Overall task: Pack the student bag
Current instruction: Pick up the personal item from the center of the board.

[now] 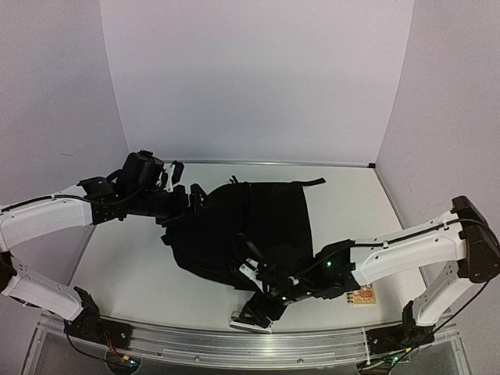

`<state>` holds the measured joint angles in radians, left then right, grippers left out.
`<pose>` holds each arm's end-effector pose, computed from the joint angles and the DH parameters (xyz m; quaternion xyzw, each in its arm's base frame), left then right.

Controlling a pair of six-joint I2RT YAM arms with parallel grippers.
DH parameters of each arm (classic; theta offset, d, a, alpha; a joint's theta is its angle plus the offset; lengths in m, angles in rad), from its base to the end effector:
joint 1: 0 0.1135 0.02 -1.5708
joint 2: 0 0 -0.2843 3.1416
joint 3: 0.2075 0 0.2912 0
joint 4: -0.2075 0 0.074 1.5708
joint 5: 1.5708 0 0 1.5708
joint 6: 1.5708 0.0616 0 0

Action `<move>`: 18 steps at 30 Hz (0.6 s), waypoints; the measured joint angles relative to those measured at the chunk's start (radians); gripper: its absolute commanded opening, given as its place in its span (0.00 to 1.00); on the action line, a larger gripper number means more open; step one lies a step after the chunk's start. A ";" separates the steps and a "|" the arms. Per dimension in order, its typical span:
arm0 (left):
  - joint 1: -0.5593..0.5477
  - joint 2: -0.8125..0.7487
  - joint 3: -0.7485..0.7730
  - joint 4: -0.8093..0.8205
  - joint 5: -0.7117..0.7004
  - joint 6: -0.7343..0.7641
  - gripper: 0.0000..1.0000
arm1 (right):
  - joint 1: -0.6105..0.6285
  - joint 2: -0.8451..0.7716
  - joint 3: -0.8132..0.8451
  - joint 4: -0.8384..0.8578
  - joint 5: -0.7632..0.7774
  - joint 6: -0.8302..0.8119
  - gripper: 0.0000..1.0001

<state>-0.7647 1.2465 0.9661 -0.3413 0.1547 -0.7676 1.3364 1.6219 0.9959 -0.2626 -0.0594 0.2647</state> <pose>0.2312 -0.2349 0.2832 0.0340 0.8869 -0.3654 0.2806 0.0861 0.3763 0.1739 -0.4895 0.8049 0.2595 0.2127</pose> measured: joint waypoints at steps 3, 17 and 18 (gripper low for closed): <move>0.000 -0.009 0.000 -0.001 0.000 -0.002 0.99 | 0.014 0.045 0.000 0.001 0.017 -0.025 0.89; 0.001 -0.010 -0.012 -0.001 0.006 -0.017 1.00 | 0.068 0.145 -0.016 0.032 0.021 -0.046 0.80; 0.001 -0.010 -0.012 -0.001 0.008 -0.017 1.00 | 0.069 0.156 -0.016 0.032 0.023 -0.045 0.77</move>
<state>-0.7635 1.2364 0.9543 -0.3424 0.1627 -0.7841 1.4055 1.7776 0.9796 -0.2304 -0.0368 0.2201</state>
